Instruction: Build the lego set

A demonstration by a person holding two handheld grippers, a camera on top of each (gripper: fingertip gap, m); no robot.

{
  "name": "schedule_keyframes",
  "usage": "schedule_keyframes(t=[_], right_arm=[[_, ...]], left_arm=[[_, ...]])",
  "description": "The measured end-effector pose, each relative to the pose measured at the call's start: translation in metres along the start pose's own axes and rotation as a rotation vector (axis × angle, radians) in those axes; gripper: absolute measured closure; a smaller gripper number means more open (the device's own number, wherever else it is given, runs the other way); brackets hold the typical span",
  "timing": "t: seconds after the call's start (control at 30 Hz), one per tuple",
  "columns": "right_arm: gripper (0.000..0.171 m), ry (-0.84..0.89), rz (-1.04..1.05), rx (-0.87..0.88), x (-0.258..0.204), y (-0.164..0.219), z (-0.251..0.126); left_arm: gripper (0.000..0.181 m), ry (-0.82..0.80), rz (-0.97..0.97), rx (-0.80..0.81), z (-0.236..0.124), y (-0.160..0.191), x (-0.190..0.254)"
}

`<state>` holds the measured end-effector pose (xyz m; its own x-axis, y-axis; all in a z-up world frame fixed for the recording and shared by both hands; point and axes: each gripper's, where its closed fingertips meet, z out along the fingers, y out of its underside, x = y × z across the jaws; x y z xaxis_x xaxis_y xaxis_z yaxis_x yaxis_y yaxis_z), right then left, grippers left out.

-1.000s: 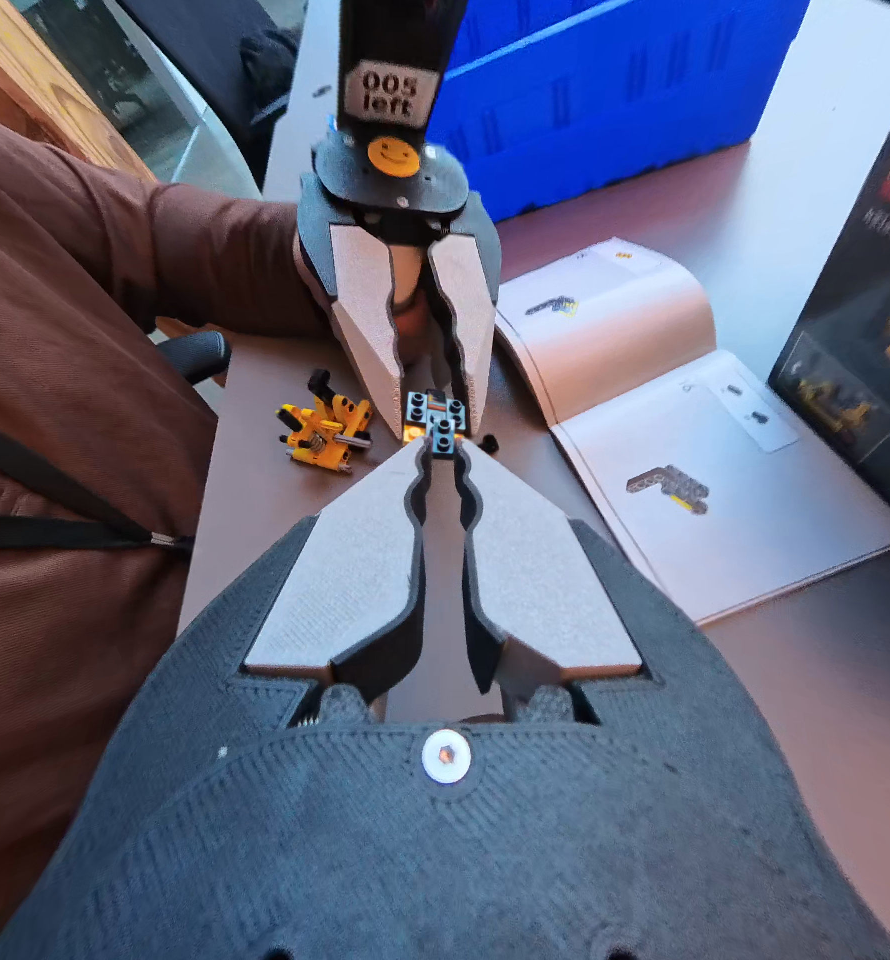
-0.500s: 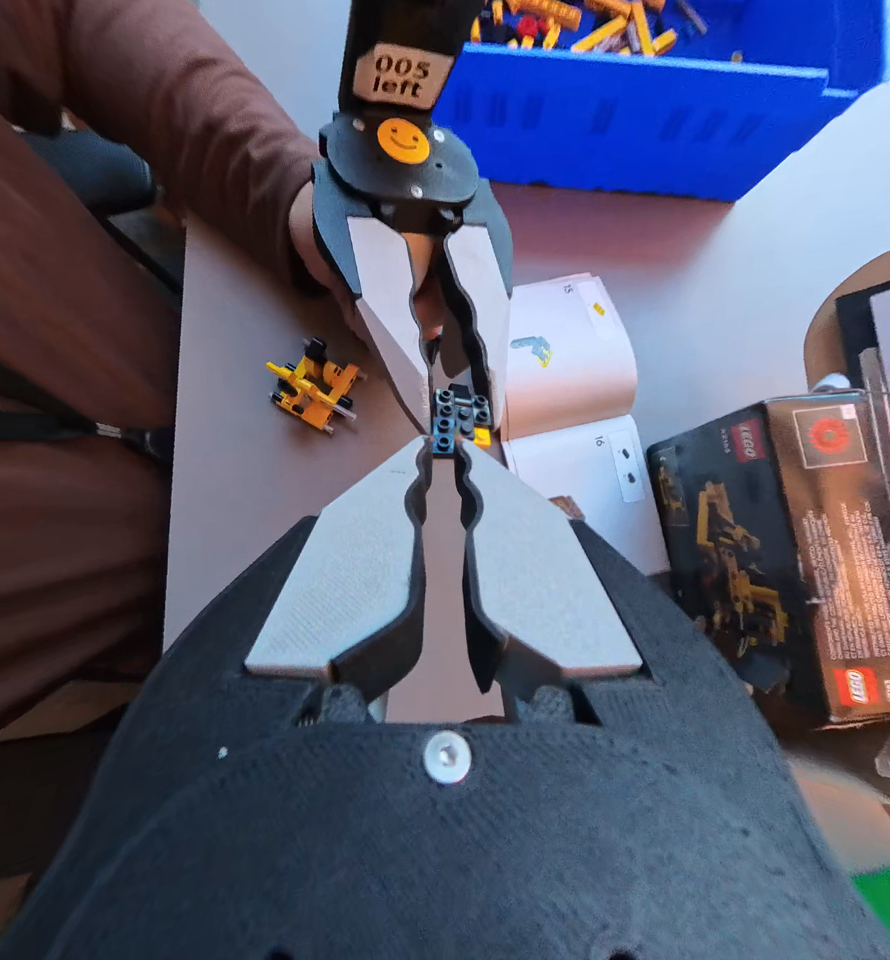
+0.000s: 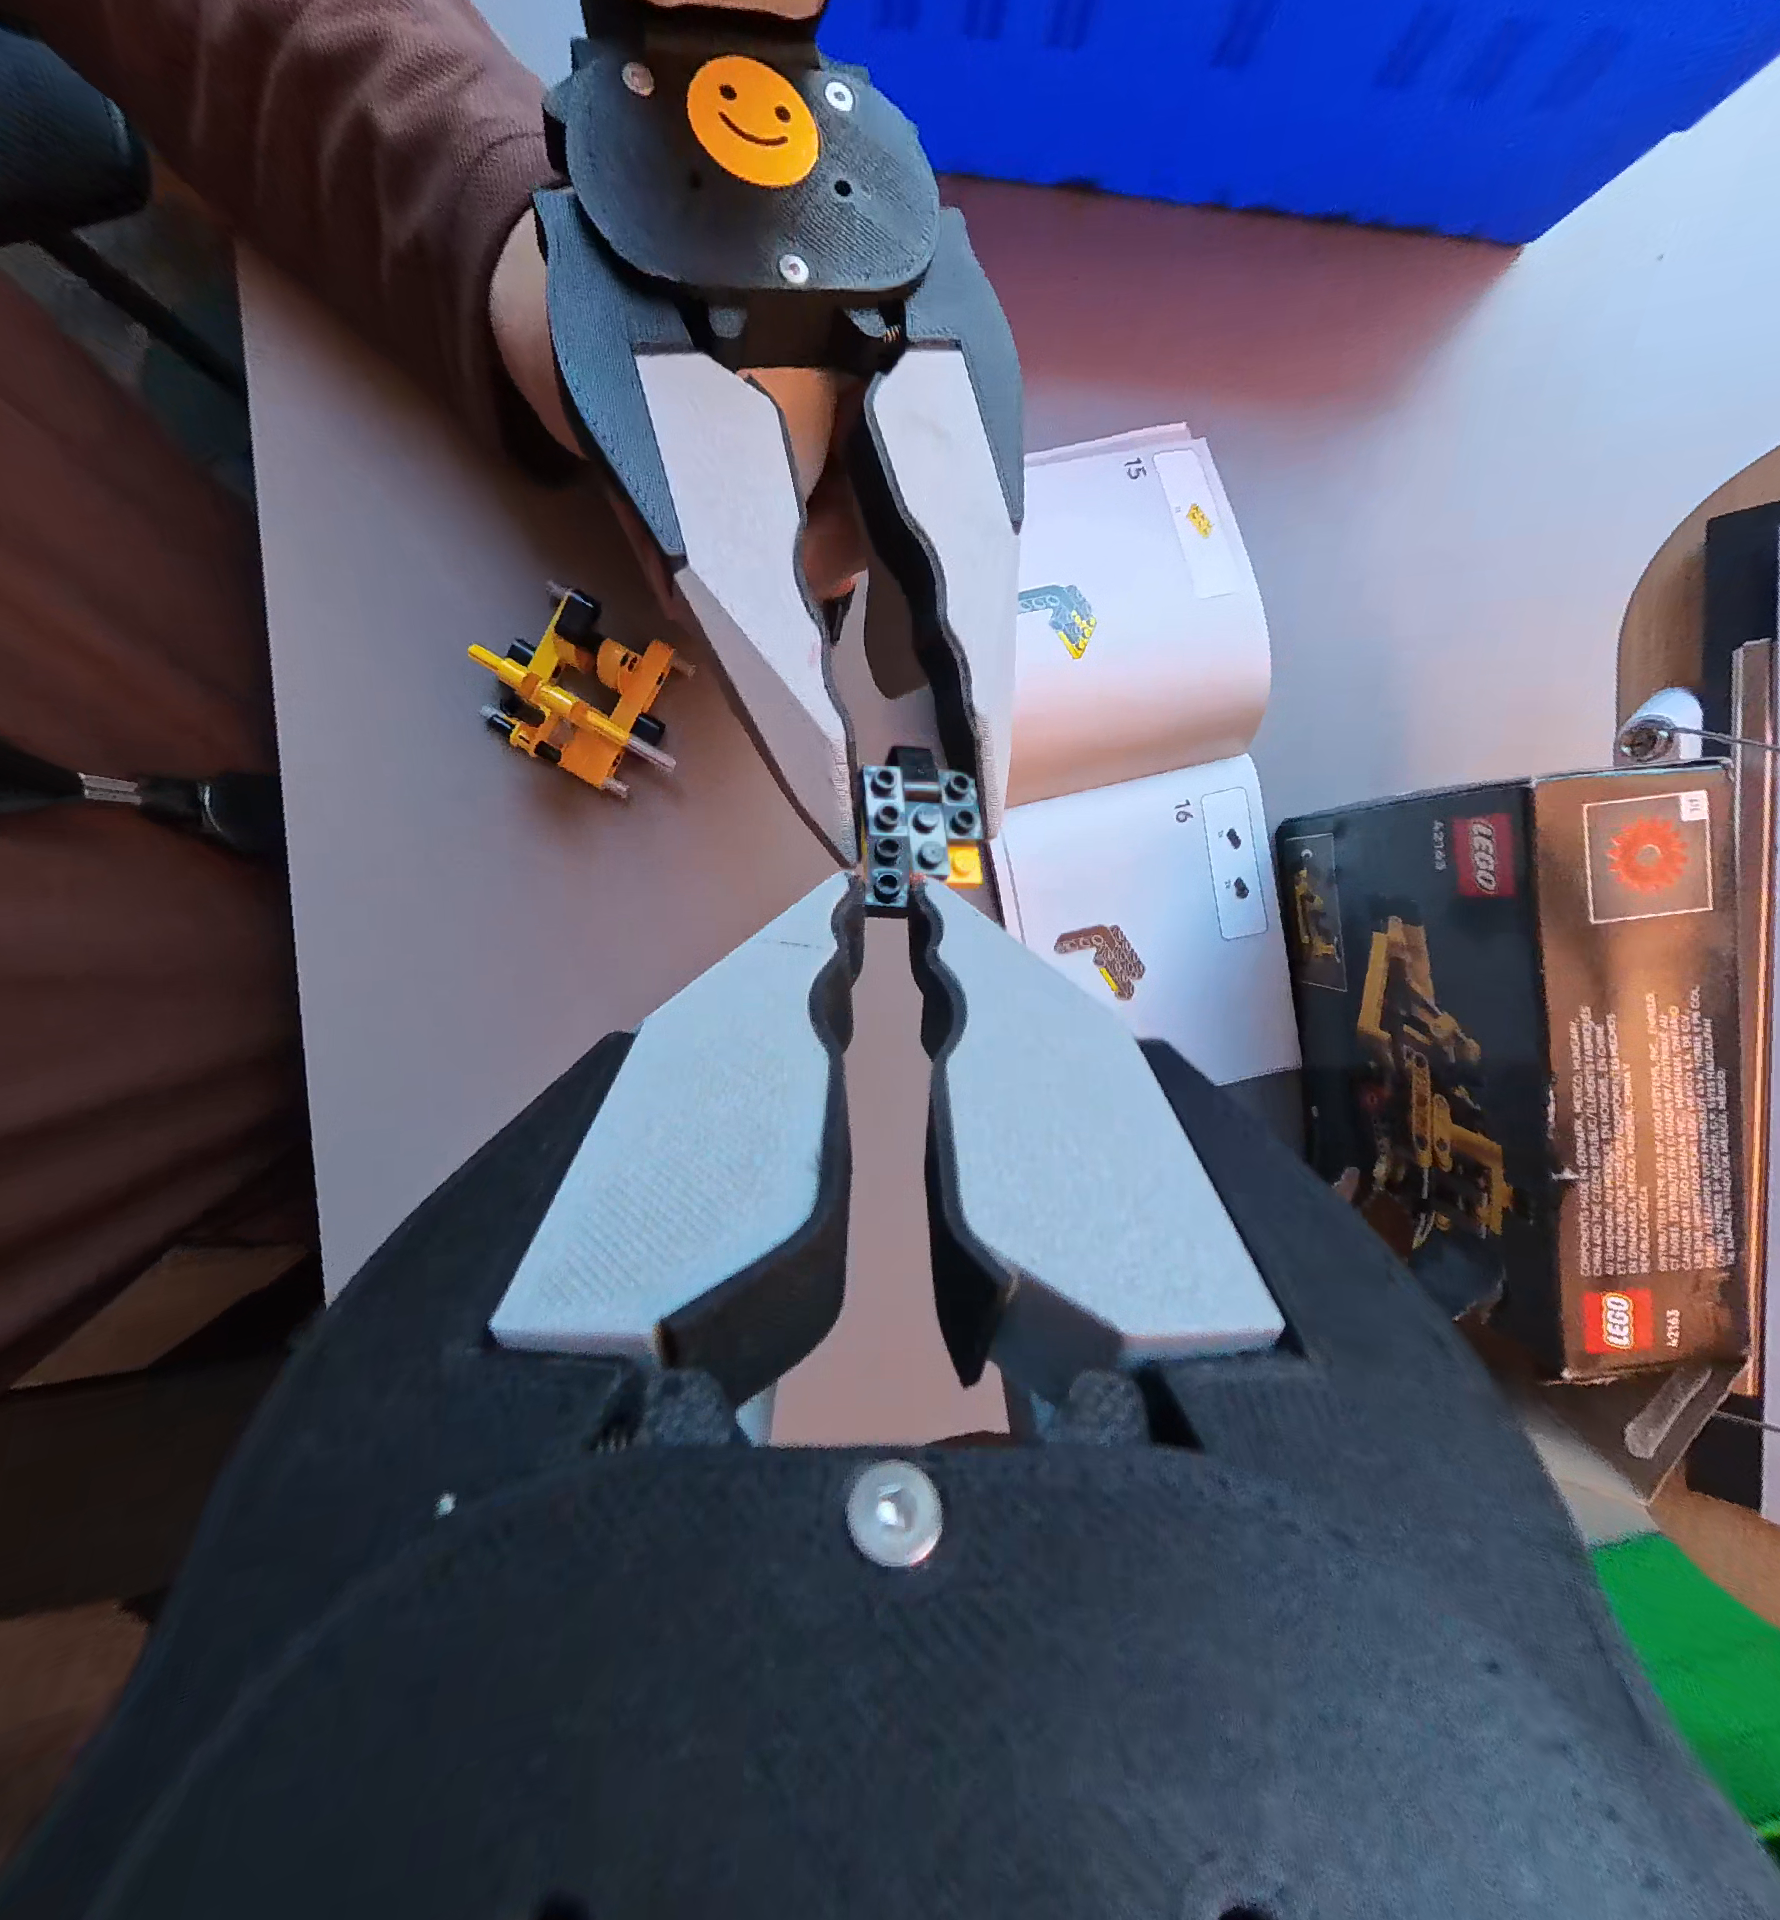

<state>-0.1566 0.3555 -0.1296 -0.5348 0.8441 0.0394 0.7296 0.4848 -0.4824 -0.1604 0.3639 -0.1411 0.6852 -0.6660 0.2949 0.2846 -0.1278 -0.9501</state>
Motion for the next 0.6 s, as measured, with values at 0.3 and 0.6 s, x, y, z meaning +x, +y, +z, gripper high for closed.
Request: schedule_keyframes(t=[0.3,0.6], right_arm=[[0.166,0.012,0.000,-0.032,0.0032,0.0002,0.0033],[0.166,-0.001,-0.017,-0.060,0.0009,-0.0015,0.0019]], left_arm=[[0.157,0.013,-0.025,0.006,0.0009,0.0007,0.0020],[0.157,0.002,-0.011,0.030,0.0002,-0.0028,0.0017]])
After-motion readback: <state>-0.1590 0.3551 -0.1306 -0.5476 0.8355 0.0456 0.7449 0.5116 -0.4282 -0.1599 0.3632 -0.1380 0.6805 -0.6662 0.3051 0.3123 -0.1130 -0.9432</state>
